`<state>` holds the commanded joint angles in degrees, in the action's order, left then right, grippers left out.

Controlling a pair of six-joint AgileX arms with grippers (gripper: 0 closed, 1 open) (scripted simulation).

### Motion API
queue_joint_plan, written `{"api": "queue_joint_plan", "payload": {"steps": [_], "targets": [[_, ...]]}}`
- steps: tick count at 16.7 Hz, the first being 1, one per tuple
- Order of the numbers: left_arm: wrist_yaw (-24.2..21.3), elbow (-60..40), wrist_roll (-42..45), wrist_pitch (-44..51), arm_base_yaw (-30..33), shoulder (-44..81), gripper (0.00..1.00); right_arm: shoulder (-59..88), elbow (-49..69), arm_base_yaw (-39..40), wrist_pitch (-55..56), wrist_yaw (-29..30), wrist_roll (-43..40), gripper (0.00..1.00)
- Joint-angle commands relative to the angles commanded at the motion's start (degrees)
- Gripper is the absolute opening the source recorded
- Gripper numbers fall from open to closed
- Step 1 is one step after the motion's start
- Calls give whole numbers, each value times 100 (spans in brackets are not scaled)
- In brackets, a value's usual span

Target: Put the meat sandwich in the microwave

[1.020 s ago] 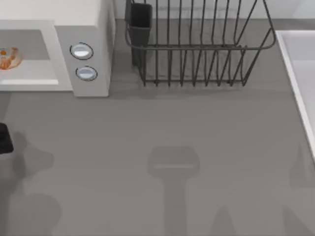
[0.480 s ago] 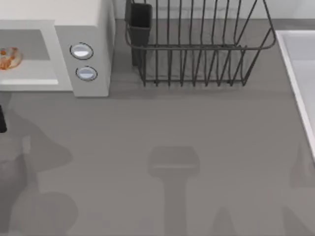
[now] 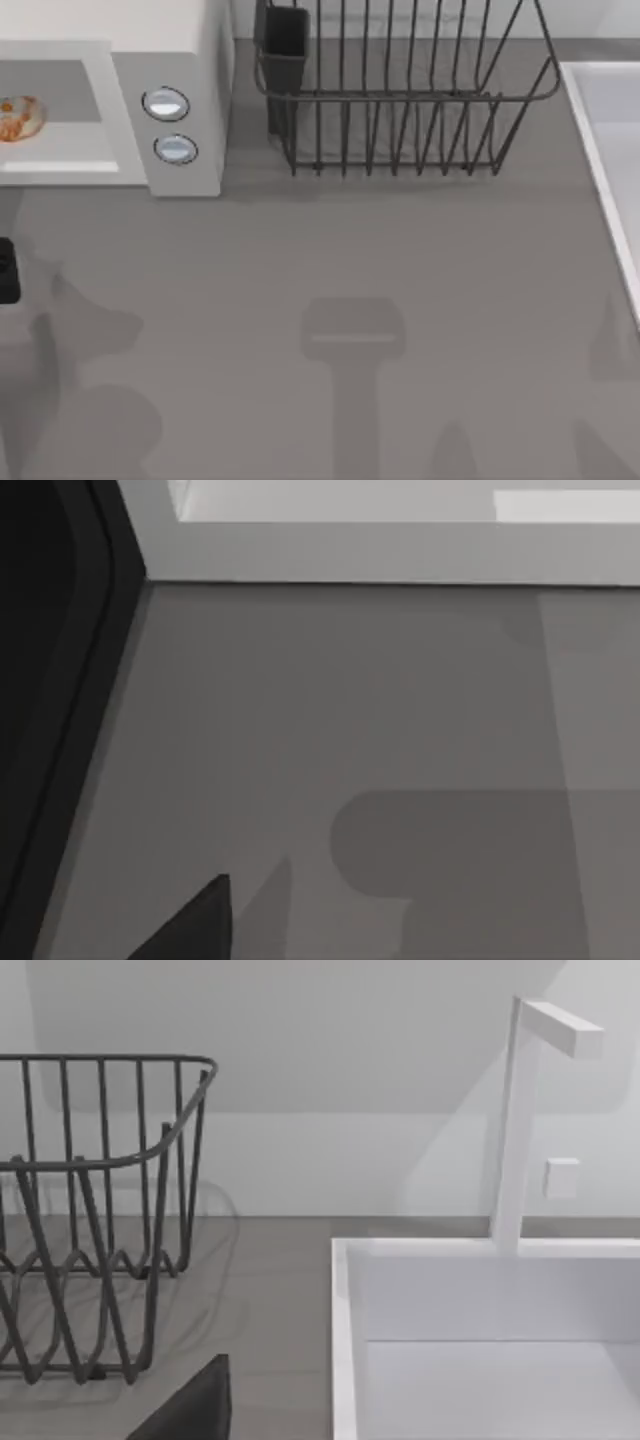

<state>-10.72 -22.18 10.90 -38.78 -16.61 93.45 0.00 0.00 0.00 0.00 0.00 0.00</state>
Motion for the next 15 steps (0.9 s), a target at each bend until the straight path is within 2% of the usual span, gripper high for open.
{"api": "queue_joint_plan", "payload": {"steps": [7, 15], "targets": [[124, -76, -270, 1316, -27, -904, 100, 0, 0, 0, 0, 0, 0, 100], [174, -423, -608, 1422, -66, -1614, 100, 0, 0, 0, 0, 0, 0, 100]]}}
